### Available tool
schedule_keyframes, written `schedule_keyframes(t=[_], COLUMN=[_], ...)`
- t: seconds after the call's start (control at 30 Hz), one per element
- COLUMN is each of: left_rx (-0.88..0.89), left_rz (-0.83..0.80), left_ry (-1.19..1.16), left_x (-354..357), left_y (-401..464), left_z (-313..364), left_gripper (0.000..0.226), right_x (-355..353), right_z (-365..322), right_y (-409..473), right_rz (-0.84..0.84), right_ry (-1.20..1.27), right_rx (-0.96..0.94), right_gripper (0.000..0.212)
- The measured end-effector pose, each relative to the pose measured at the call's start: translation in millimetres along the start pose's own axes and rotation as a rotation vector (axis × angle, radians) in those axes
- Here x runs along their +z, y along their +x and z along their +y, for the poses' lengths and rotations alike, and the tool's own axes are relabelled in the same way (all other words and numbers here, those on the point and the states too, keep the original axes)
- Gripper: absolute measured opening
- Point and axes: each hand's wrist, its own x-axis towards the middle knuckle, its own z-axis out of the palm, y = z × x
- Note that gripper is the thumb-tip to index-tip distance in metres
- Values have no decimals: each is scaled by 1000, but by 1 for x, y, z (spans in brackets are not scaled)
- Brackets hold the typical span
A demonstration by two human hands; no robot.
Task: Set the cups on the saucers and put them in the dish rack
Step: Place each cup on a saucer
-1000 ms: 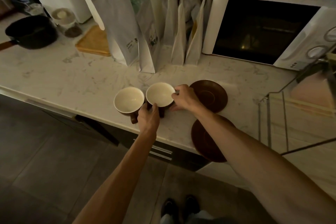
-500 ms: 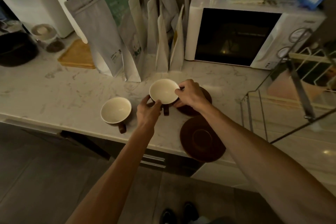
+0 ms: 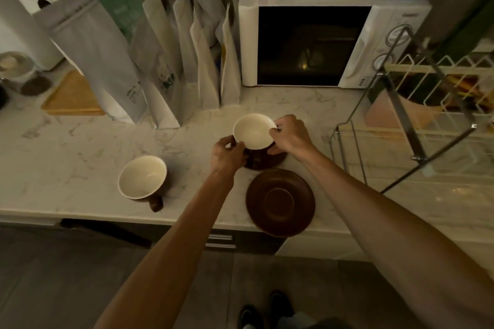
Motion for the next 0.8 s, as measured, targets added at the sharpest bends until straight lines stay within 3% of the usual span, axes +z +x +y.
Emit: schedule_keyframes(t=[0.8], left_rx=[-25], left_rz=[-67], left_ry=[83], left_x=[13], left_y=[20], left_z=[-10], left_gripper=[45], right_x=[3], right_z=[18], right_y=[17], right_rz=[0], right_ry=[-36], right_rx=[68], right_gripper=[30])
